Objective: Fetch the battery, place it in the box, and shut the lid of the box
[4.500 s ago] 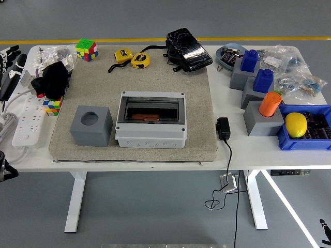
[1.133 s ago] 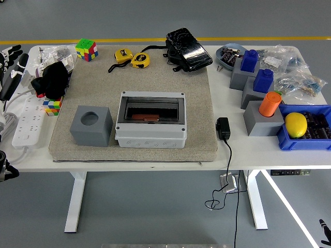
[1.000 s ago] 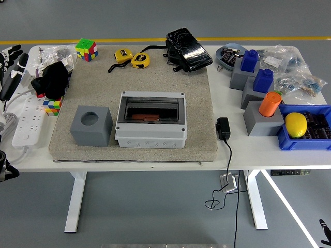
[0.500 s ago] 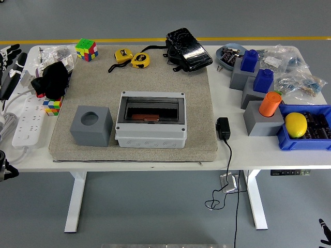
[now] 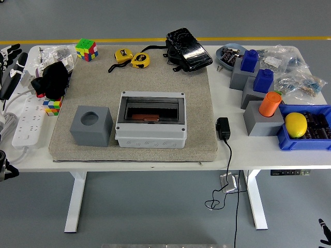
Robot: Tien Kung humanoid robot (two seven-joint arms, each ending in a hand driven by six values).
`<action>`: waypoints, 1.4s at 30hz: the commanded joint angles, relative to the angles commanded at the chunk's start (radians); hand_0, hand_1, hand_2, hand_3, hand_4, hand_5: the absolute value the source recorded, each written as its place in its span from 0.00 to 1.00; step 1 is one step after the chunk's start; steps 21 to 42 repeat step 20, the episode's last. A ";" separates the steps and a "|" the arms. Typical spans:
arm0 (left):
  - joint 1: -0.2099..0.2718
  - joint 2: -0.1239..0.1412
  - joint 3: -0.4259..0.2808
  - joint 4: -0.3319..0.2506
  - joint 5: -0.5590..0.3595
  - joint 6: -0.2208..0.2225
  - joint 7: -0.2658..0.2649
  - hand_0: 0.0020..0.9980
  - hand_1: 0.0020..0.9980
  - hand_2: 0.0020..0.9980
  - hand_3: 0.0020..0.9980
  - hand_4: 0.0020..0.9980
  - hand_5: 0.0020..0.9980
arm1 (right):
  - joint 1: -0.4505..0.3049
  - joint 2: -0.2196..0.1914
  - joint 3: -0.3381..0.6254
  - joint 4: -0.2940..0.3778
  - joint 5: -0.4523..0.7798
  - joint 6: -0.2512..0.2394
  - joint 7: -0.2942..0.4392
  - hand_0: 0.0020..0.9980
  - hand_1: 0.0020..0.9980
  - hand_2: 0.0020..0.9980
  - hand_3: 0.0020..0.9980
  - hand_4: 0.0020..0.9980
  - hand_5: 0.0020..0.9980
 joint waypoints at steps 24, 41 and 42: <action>0.002 -0.001 0.005 0.000 -0.001 0.002 -0.002 0.86 0.88 0.84 0.84 1.00 1.00 | -0.002 -0.003 -0.001 0.000 -0.003 0.000 -0.002 0.85 0.81 0.77 0.80 1.00 1.00; 0.002 -0.001 0.005 0.000 -0.001 0.002 -0.002 0.86 0.88 0.84 0.84 1.00 1.00 | -0.002 -0.003 -0.001 0.000 -0.003 0.000 -0.002 0.85 0.81 0.77 0.80 1.00 1.00; 0.002 -0.001 0.005 0.000 -0.001 0.002 -0.002 0.86 0.88 0.84 0.84 1.00 1.00 | -0.002 -0.003 -0.001 0.000 -0.003 0.000 -0.002 0.85 0.81 0.77 0.80 1.00 1.00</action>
